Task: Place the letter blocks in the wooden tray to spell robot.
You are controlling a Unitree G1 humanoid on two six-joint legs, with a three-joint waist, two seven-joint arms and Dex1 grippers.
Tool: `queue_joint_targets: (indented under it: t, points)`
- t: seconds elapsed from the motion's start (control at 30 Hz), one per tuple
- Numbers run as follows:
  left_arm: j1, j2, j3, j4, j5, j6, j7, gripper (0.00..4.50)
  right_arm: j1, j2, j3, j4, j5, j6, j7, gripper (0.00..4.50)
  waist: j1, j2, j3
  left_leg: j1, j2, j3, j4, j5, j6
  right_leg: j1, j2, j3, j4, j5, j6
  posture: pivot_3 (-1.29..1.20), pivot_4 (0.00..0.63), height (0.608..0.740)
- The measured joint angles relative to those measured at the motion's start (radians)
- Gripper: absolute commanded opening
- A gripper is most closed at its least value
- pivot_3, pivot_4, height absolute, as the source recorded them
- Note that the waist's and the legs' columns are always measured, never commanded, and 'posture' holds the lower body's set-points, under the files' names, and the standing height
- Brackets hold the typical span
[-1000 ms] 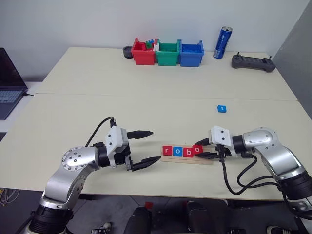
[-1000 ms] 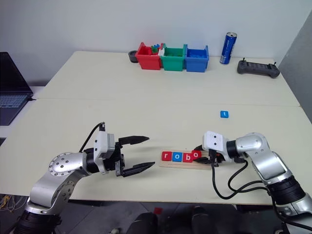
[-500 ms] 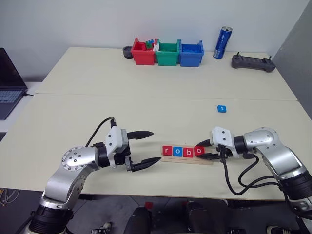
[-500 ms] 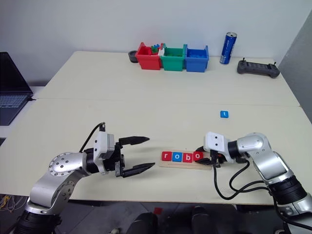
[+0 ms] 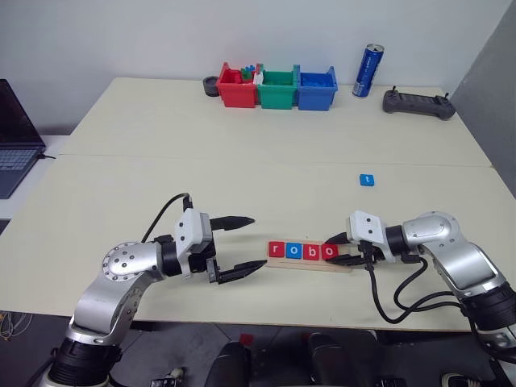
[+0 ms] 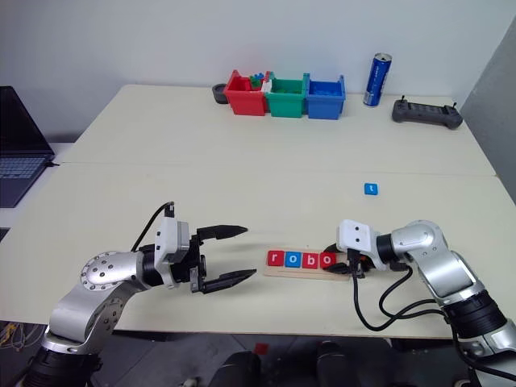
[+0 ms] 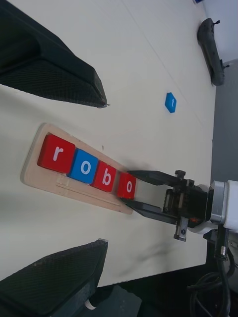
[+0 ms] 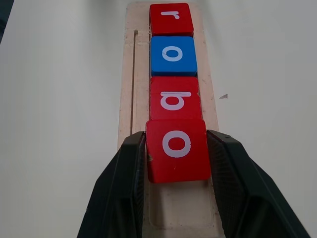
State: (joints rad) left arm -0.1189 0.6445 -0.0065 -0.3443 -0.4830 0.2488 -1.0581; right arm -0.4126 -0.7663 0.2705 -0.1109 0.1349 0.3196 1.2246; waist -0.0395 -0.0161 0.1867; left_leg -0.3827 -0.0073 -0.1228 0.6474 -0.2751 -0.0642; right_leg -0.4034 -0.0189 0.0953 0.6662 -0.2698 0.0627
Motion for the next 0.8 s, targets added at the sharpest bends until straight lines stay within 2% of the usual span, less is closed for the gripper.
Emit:
queue_joint_targets:
  t: [0.27,0.43,0.57,0.67,0.8]
  points:
    - [0.0,0.0,0.0,0.0,0.001,0.0,0.001,4.5,0.0,0.0,0.0,0.0,0.002,0.005,0.005,4.47,0.0,0.0,0.0,0.0,0.0,0.0,0.0,0.0,0.0,0.0,0.0,0.0,0.0,0.0,0.0,0.0,0.15,0.74]
    - [0.0,0.0,0.0,0.0,0.001,0.0,0.001,4.5,-0.021,0.004,-0.015,0.001,0.021,0.059,-0.004,4.47,-0.001,0.0,0.0,0.0,0.0,0.0,0.0,0.0,0.0,0.0,0.0,0.0,0.0,0.0,0.0,0.0,0.15,0.74]
    - [0.0,0.0,0.0,0.0,0.0,0.001,0.002,4.5,-0.117,0.03,-0.08,0.023,0.089,0.156,-0.032,4.47,-0.005,0.0,0.0,0.0,0.0,0.0,0.0,0.0,0.0,0.0,0.0,0.0,0.001,0.0,0.0,0.0,0.15,0.74]
    - [-0.002,0.0,0.002,0.0,0.0,0.002,0.003,4.5,-0.211,0.066,-0.155,0.13,0.082,0.169,-0.146,4.47,-0.005,0.0,0.0,0.0,0.0,0.0,0.0,0.0,0.0,0.0,0.0,0.0,0.001,0.0,0.0,0.0,0.15,0.74]
    - [-0.005,0.0,0.003,0.001,0.0,0.002,0.002,4.5,-0.265,0.116,-0.214,0.35,-0.039,0.094,-0.428,4.47,-0.002,-0.001,-0.001,-0.001,0.0,0.001,0.0,0.0,0.0,-0.001,0.0,0.0,0.001,0.0,0.0,0.0,0.15,0.74]
